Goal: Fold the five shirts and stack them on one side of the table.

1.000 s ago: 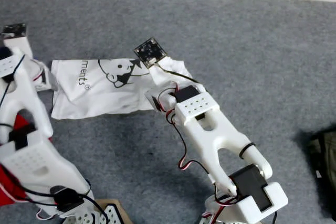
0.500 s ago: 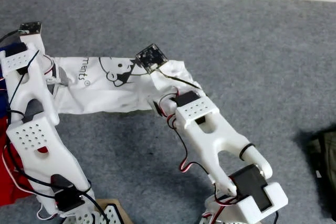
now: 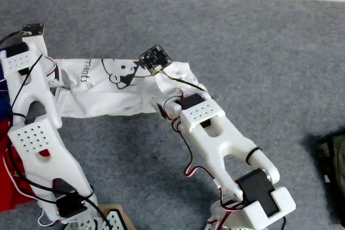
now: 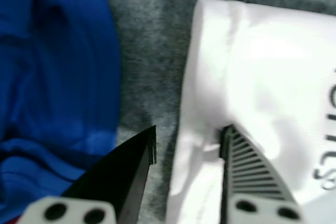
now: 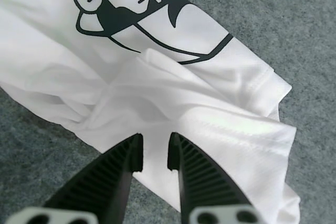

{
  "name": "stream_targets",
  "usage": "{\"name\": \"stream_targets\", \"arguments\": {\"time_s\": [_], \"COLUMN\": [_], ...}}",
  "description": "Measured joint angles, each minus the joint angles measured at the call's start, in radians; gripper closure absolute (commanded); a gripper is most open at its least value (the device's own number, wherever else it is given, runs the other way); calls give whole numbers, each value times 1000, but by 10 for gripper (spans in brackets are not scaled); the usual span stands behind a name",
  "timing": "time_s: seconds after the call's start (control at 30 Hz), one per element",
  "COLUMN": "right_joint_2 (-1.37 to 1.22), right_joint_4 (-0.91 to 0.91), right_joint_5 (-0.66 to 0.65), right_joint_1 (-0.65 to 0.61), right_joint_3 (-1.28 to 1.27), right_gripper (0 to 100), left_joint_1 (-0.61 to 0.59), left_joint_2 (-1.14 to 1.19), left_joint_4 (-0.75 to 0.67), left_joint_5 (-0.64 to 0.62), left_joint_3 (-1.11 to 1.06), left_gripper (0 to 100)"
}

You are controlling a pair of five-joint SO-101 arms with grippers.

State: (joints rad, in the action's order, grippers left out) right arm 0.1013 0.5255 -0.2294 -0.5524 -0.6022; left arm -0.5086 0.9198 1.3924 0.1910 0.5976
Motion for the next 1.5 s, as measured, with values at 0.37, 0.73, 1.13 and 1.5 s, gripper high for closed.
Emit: {"name": "stream_targets", "arguments": {"time_s": [0.37,0.73,1.13,1.5], "right_joint_2": [0,0,18,261], "right_joint_4": [0,0,0,0], "right_joint_5": [0,0,0,89], "right_joint_1": [0,0,78,259], "right_joint_3": [0,0,0,-112], "right_gripper": [900,900,900,900], "left_joint_1": [37,89,282,592], "left_joint_2": [14,-28,-189,-201], "left_joint_4": [28,215,350,353], "left_joint_5": [75,75,-146,-313], "left_joint_3": [9,118,245,425], "left_gripper": [993,993,993,993]}}
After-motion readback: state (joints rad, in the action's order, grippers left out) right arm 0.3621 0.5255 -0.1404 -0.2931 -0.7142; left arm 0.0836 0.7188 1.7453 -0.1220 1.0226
